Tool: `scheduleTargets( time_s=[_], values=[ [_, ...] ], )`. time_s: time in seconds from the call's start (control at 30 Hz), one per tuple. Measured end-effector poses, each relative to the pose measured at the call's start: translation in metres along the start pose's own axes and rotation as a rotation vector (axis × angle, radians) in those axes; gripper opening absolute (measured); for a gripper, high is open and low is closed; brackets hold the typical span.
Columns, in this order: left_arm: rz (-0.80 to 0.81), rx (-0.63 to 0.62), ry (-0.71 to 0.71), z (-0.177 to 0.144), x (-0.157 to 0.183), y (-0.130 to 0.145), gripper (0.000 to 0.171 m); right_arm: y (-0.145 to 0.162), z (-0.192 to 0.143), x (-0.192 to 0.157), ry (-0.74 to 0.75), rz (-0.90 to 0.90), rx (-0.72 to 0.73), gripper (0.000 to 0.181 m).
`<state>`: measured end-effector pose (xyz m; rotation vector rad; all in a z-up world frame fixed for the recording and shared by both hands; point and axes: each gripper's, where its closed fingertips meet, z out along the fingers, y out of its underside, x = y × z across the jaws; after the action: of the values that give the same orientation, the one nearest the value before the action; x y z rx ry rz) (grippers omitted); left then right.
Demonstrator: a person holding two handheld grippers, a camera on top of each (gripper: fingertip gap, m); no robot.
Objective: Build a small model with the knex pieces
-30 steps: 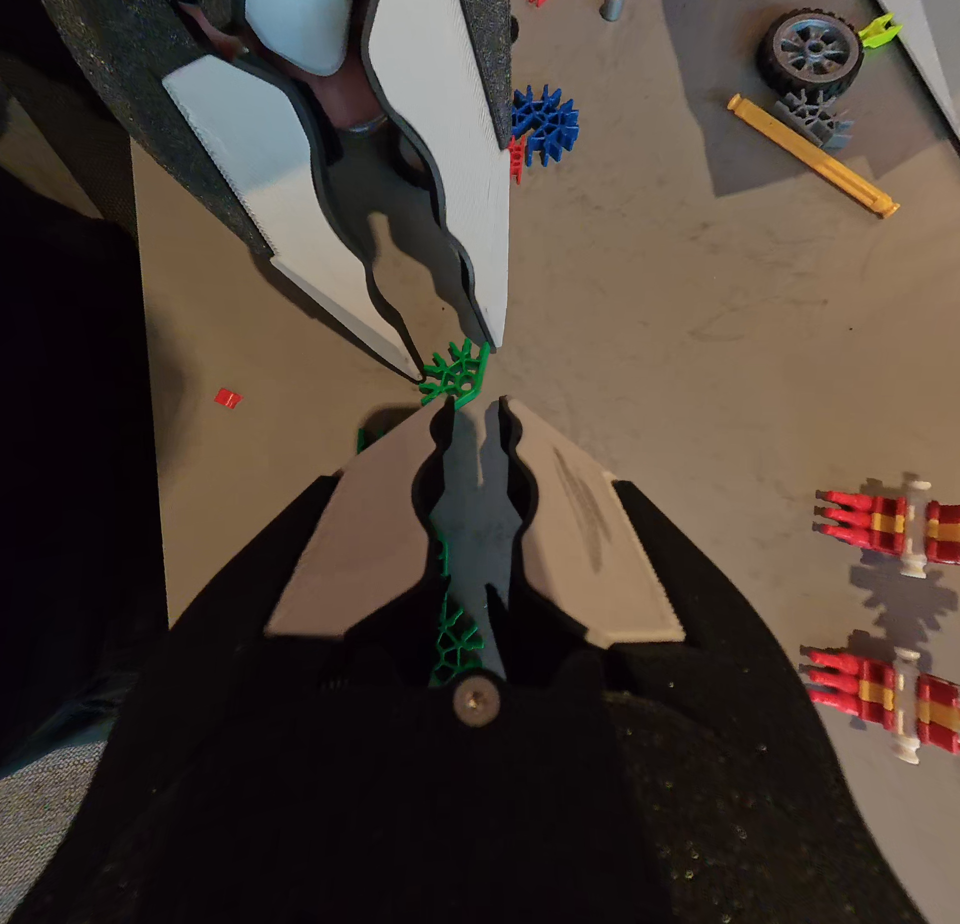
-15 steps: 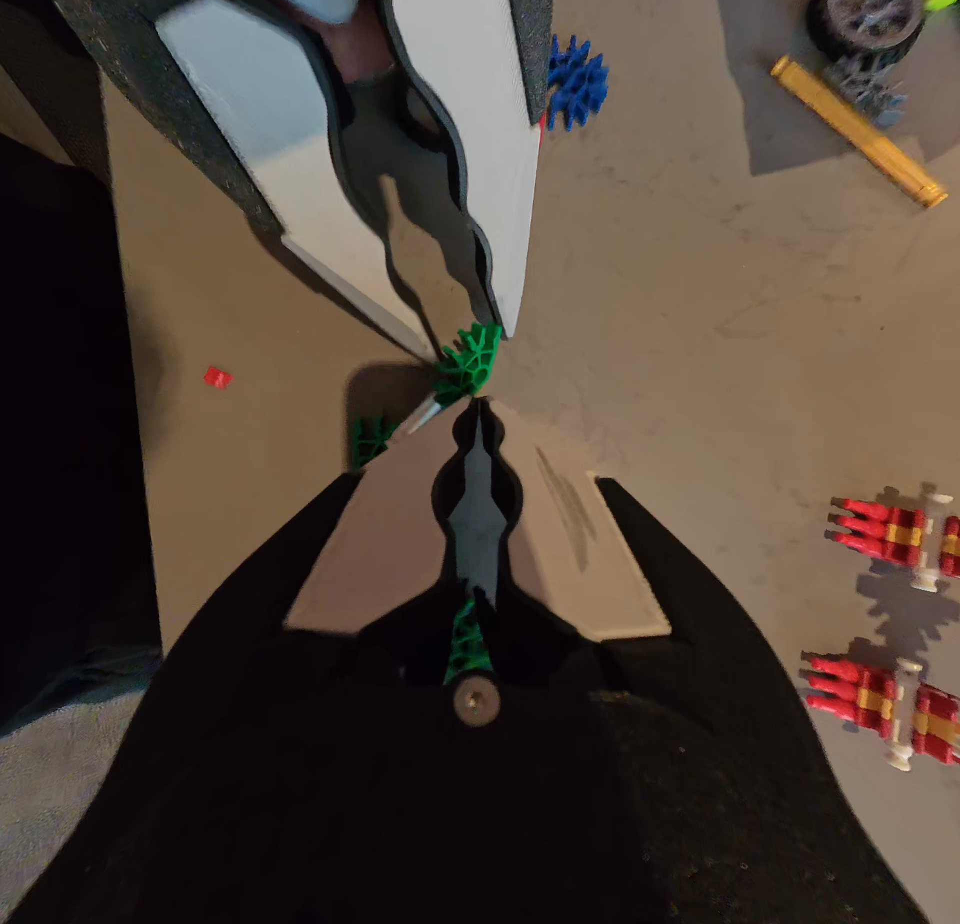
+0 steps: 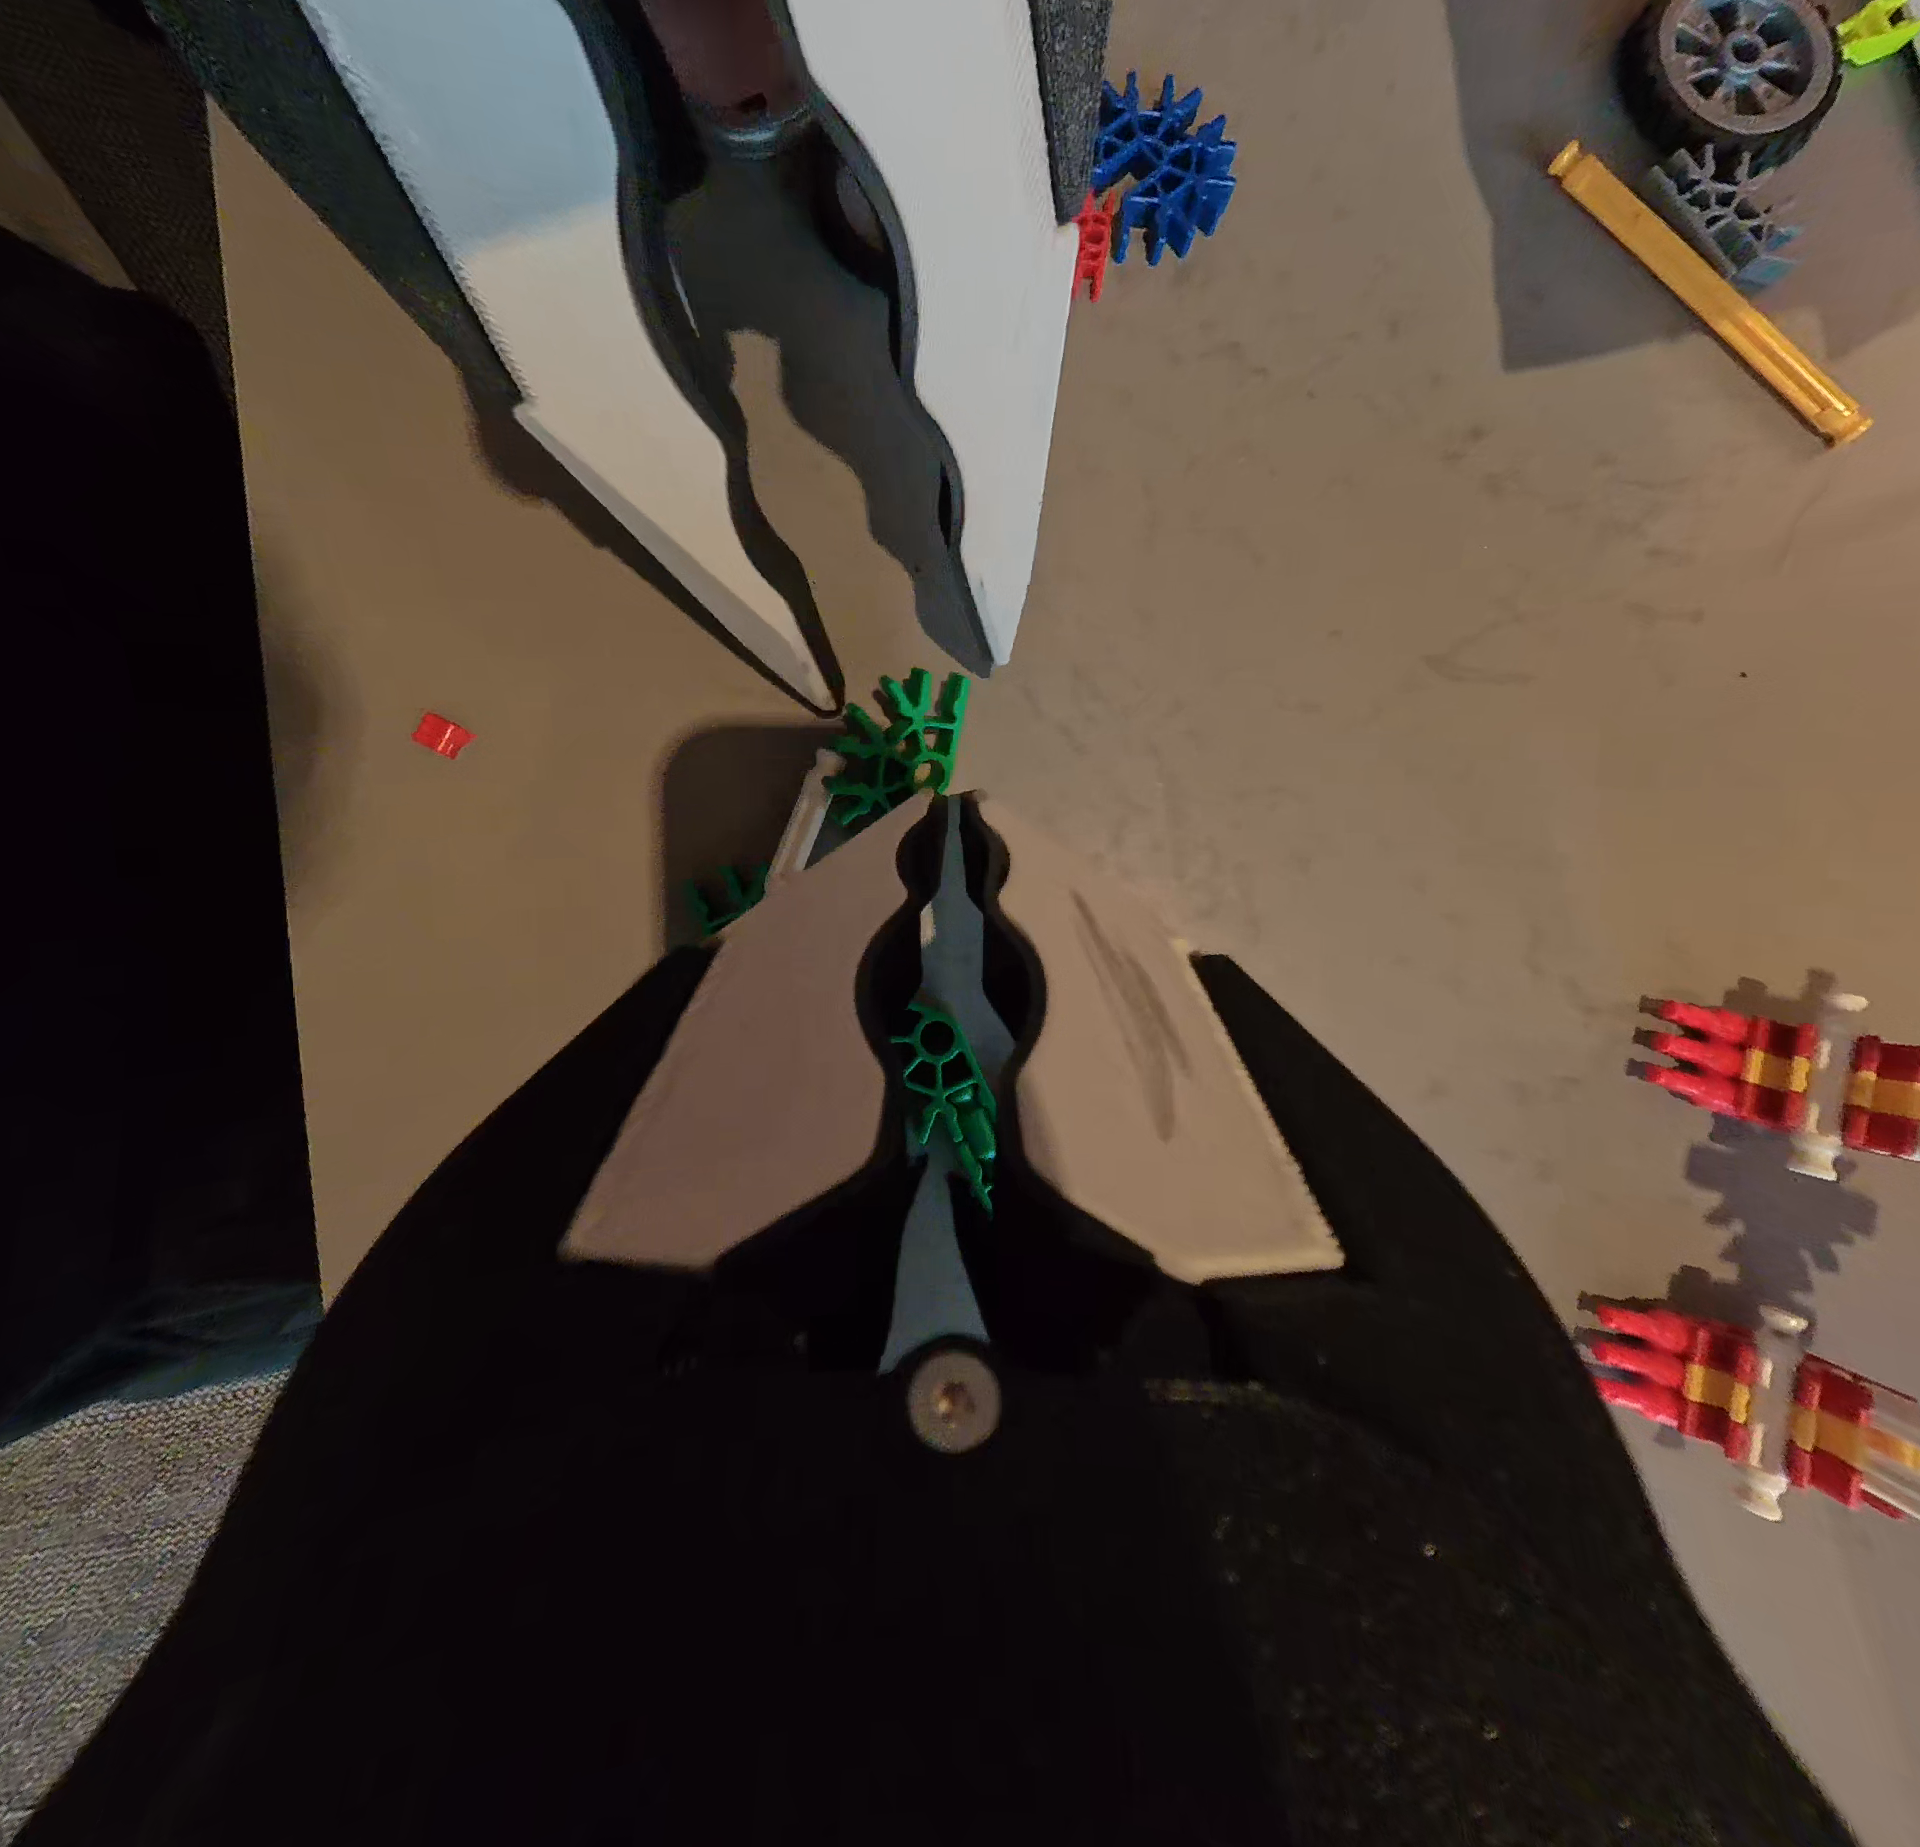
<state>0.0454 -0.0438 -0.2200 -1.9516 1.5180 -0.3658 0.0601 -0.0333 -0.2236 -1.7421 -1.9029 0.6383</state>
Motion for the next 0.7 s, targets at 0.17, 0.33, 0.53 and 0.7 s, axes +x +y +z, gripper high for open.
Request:
scheduleTargets(
  time_s=[0.17,0.33,0.53,0.7],
  values=[
    [0.072,-0.018,0.042,0.003,-0.004,-0.002,0.033,0.001,0.004,-0.003,-0.018,-0.007,-0.005,0.002],
    [0.166,-0.012,0.069,0.008,-0.004,-0.005,0.031,0.000,0.004,-0.003,-0.023,-0.004,0.007,0.002],
    [0.264,0.030,0.019,0.004,-0.006,-0.012,0.013,0.000,0.004,-0.003,-0.031,-0.006,0.012,0.002],
    [0.301,0.044,-0.029,0.003,-0.004,-0.010,0.006,-0.001,0.003,-0.001,-0.022,-0.007,0.024,0.002]
  ],
)
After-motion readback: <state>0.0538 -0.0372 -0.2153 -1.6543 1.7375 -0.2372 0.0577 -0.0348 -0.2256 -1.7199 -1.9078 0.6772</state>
